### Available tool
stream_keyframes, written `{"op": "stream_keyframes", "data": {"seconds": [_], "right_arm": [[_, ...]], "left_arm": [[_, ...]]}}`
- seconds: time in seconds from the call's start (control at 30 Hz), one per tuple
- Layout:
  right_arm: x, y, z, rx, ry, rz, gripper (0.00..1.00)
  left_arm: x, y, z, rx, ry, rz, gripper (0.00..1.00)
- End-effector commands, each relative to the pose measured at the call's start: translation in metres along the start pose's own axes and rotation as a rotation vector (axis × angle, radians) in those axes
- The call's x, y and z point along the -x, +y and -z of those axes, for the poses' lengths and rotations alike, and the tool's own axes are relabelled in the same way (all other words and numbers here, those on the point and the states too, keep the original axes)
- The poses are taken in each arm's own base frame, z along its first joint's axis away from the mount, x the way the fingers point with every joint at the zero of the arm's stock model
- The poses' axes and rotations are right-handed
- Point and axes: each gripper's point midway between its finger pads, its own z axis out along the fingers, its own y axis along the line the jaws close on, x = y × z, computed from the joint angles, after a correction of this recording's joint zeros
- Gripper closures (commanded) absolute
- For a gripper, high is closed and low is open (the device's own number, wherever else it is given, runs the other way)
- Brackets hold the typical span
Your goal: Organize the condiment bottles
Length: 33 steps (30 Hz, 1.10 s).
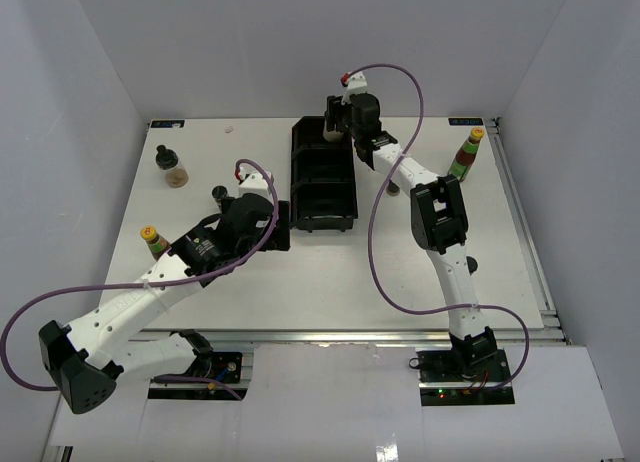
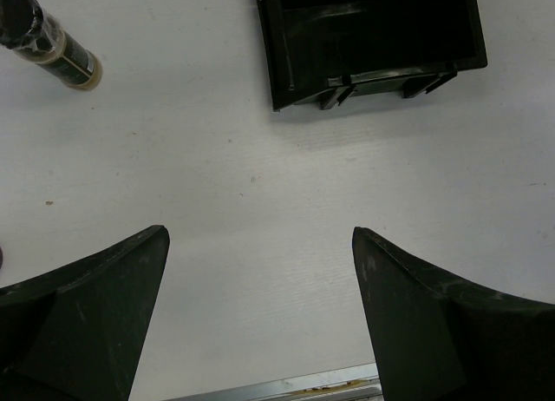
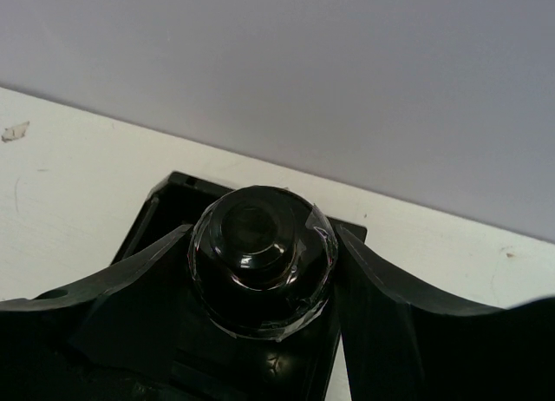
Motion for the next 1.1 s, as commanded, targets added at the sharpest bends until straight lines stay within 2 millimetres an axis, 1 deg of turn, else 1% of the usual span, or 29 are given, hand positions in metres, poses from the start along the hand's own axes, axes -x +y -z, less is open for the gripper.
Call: {"op": "stream_keyframes", "data": {"seconds": [0.0, 0.07, 0.1, 0.2, 0.27, 0.3, 0.4, 0.43, 0.53, 0.67, 0.73, 0.8, 0.9, 0.93, 1.0, 1.07], "right_arm": [[0.046, 0.003, 0.01, 0.002, -0.163, -0.025, 0.92], [0.05, 0.003, 0.011, -0.006, -0.165, -0.027, 0.92], [0.049, 0.003, 0.01, -0.008, -0.159, -0.03, 0.92], [0.04, 0.004, 0.005, -0.002, -0.14, -0.033, 0.91], [0.033, 0.004, 0.002, -0.006, -0.124, -0.04, 0.87], [0.03, 0.004, 0.001, -0.007, -0.116, -0.043, 0.81], [0.023, 0.004, -0.001, -0.008, -0.103, -0.047, 0.46], [0.022, 0.004, -0.001, -0.008, -0.103, -0.047, 0.4], [0.024, 0.004, -0.002, -0.007, -0.101, -0.042, 0.27], [0.041, 0.006, 0.0, 0.002, -0.12, -0.03, 0.12], [0.051, 0.005, 0.004, -0.002, -0.129, -0.021, 0.03], [0.062, 0.004, 0.009, -0.01, -0.136, -0.015, 0.07], [0.083, 0.006, 0.021, -0.003, -0.14, -0.013, 0.08], [0.093, 0.008, 0.028, 0.004, -0.143, -0.012, 0.08], [0.123, 0.009, 0.047, 0.012, -0.157, -0.009, 0.08], [0.146, 0.009, 0.069, 0.009, -0.138, -0.006, 0.08]], "left_arm": [[0.019, 0.003, 0.008, 0.005, -0.059, 0.022, 0.02], [0.019, 0.003, 0.008, 0.005, -0.055, 0.019, 0.02], [0.019, 0.002, 0.007, 0.004, -0.053, 0.02, 0.02], [0.018, 0.002, 0.008, -0.002, -0.054, 0.024, 0.02], [0.018, 0.002, 0.008, -0.001, -0.052, 0.025, 0.02], [0.017, 0.003, 0.008, 0.001, -0.052, 0.026, 0.02], [0.016, 0.003, 0.008, 0.003, -0.049, 0.025, 0.02], [0.015, 0.004, 0.007, 0.004, -0.047, 0.024, 0.02], [0.015, 0.004, 0.007, 0.008, -0.043, 0.018, 0.02], [0.019, 0.003, 0.009, 0.008, -0.047, 0.019, 0.02], [0.024, 0.002, 0.011, 0.001, -0.055, 0.022, 0.02], [0.027, 0.001, 0.015, -0.007, -0.062, 0.027, 0.02], [0.035, -0.002, 0.018, -0.019, -0.073, 0.031, 0.02], [0.041, -0.003, 0.02, -0.025, -0.08, 0.034, 0.02], [0.054, -0.006, 0.022, -0.035, -0.103, 0.038, 0.02], [0.072, -0.004, 0.018, -0.027, -0.131, 0.041, 0.02]]}}
